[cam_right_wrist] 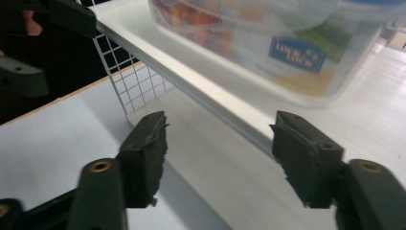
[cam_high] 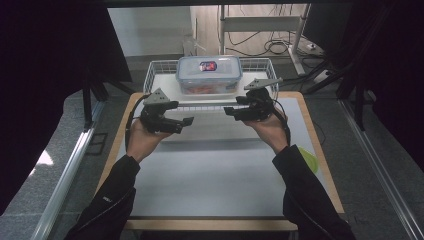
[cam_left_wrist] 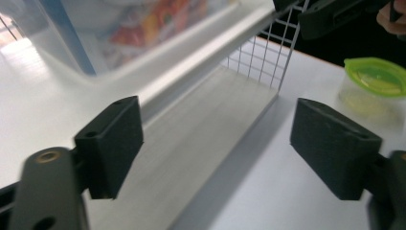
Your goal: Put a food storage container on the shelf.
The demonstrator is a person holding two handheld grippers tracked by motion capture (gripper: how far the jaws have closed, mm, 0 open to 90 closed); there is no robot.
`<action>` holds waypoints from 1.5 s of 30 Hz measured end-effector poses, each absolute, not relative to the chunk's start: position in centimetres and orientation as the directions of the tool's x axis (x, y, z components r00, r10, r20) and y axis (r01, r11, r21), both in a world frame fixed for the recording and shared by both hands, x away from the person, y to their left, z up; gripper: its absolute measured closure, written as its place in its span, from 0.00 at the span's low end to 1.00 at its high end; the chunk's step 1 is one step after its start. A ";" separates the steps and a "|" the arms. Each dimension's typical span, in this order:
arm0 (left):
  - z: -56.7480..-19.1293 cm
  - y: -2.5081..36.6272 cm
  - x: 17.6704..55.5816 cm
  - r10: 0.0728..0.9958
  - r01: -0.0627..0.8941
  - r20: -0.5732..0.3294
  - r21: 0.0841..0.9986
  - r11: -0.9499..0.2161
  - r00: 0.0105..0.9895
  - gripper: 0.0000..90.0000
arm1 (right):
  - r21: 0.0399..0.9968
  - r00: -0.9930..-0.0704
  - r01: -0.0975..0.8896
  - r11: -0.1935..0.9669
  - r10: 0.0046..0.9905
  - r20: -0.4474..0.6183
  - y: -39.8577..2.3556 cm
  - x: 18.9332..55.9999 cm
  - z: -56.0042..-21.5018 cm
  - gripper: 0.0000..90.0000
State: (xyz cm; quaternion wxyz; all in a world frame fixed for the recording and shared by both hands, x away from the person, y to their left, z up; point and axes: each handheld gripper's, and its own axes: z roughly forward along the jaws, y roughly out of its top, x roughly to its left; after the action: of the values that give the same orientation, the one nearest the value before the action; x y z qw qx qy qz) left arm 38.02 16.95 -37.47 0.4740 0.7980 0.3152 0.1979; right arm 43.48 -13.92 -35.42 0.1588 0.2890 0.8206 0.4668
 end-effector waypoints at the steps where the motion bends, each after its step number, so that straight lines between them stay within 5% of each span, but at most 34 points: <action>1: -37.5 17.0 38.0 0.691 0.315 0.017 0.881 -0.352 0.723 0.15 | 0.858 -0.783 0.326 0.397 0.622 0.009 -13.9 43.5 -35.4 0.38; 16: -41.0 16.6 34.7 0.684 0.353 -0.021 0.868 -0.349 0.729 0.06 | 0.855 -0.792 0.314 0.413 0.610 -0.004 -14.9 40.4 -38.9 0.10; 45: -48.2 18.3 28.8 0.710 0.367 -0.017 0.865 -0.343 0.704 0.04 | 0.840 -0.771 0.363 0.404 0.637 0.027 -16.9 34.6 -44.4 0.04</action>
State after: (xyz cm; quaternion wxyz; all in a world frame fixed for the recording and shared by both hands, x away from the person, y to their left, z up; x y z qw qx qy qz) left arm 28.80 18.32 -48.21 0.4634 0.7982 0.3372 0.1854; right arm 34.61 -16.89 -44.44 0.1508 0.3031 0.8242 0.4539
